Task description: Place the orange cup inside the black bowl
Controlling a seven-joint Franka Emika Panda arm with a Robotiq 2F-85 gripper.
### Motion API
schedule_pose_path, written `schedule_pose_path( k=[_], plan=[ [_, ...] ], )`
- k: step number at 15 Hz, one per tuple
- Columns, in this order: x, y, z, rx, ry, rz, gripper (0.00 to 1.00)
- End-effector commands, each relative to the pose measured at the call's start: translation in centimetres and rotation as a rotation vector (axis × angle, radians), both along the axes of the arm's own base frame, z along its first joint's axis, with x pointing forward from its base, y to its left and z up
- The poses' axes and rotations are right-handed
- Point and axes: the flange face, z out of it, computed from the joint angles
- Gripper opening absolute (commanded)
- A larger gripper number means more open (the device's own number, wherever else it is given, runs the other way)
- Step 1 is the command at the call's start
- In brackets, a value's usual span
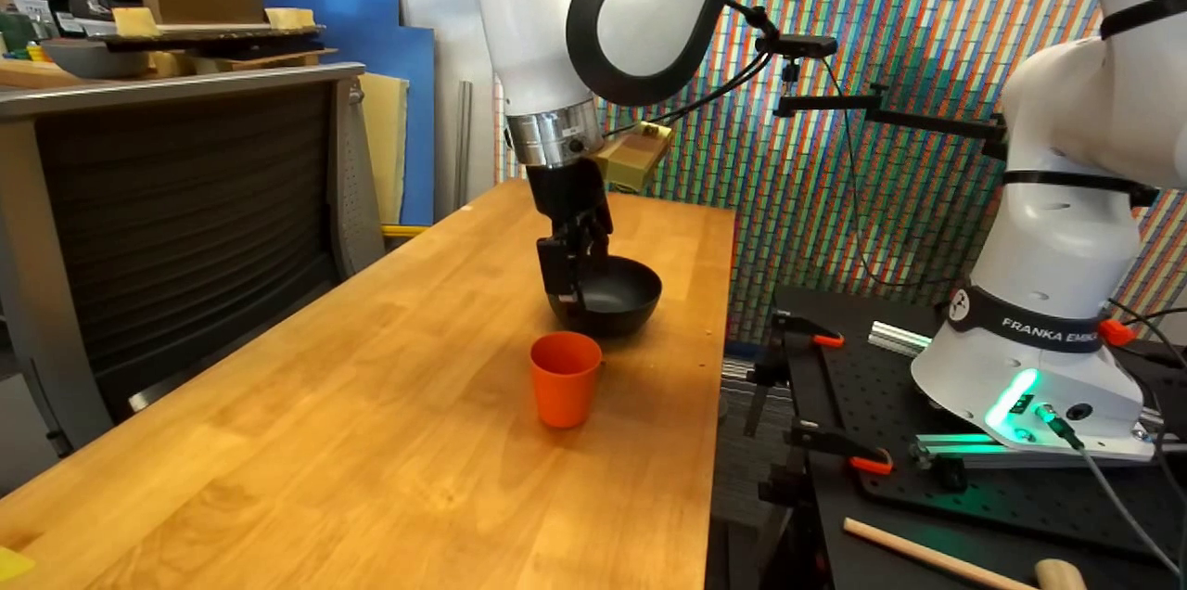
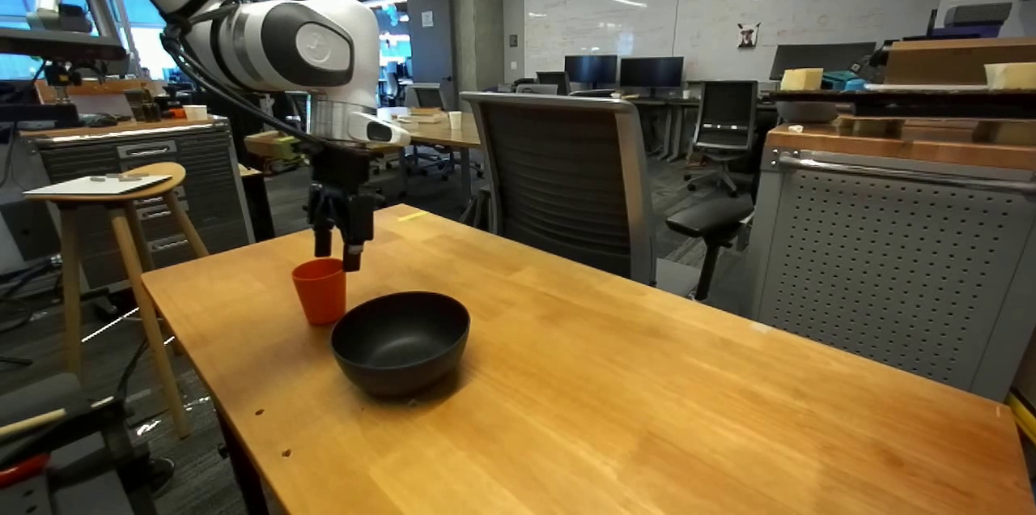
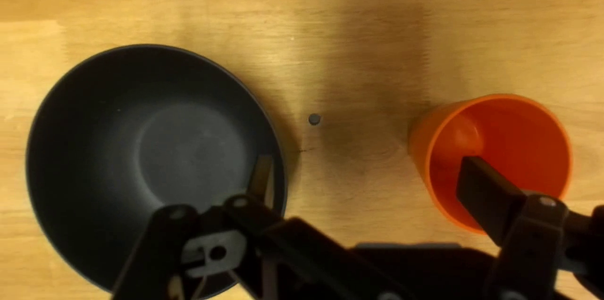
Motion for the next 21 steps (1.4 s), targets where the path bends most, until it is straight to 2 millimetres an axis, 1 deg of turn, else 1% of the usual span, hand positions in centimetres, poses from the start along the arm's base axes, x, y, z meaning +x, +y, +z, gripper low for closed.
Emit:
schedule_pose_path(
  k=[1,8,14,15,16,17,18,20,21],
  plan=[
    [0.4,0.5,-0.2,-0.002,-0.036,-0.003,1.0],
    [0.3,0.9,-1.3,0.05,-0.007,-0.034,1.0],
    [0.3,2.2,-3.3,0.036,0.026,0.001,1.0],
    [0.2,2.5,-3.6,0.031,0.032,0.012,0.84],
    [0.2,2.7,-3.9,0.027,0.036,0.019,0.73],
    [0.2,2.9,-4.0,0.03,0.039,0.024,0.66],
    [0.2,3.1,-4.1,0.031,0.039,0.027,0.56],
    [0.2,3.3,-4.2,0.034,0.041,0.033,0.4],
    [0.2,3.3,-4.2,0.036,0.042,0.034,0.33]
  ],
)
